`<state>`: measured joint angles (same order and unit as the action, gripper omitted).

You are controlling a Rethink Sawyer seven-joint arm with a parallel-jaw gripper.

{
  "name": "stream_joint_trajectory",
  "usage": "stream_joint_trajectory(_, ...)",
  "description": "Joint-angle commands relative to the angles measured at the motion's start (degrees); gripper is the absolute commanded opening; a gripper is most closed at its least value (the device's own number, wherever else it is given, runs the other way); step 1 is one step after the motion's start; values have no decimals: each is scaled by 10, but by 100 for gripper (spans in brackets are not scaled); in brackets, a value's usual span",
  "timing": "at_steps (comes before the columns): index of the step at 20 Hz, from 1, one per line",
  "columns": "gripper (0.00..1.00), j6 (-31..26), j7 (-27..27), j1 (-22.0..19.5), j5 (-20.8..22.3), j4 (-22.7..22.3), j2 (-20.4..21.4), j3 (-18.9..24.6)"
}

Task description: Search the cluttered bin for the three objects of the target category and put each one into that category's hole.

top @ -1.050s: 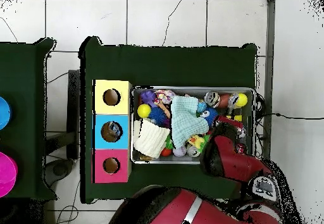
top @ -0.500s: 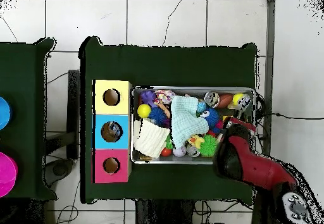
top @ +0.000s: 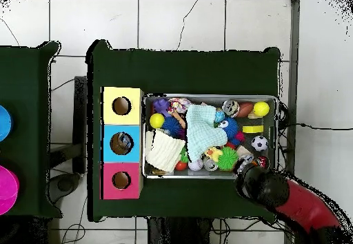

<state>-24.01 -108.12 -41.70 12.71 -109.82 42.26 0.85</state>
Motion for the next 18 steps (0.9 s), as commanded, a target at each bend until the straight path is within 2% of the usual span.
stream_joint_trajectory(1, 0, -106, -8, 28, -50, -76, 100, 82)
stream_joint_trajectory(4, 0, -134, -24, 69, -40, -67, 150, 54)
stream_joint_trajectory(8, 0, -185, -47, 111, -49, -57, 192, 31)
stream_joint_trajectory(14, 0, -185, -92, 159, -111, -97, 218, 31)
stream_joint_trajectory(18, 0, -170, -123, 201, -145, -108, 216, 26)
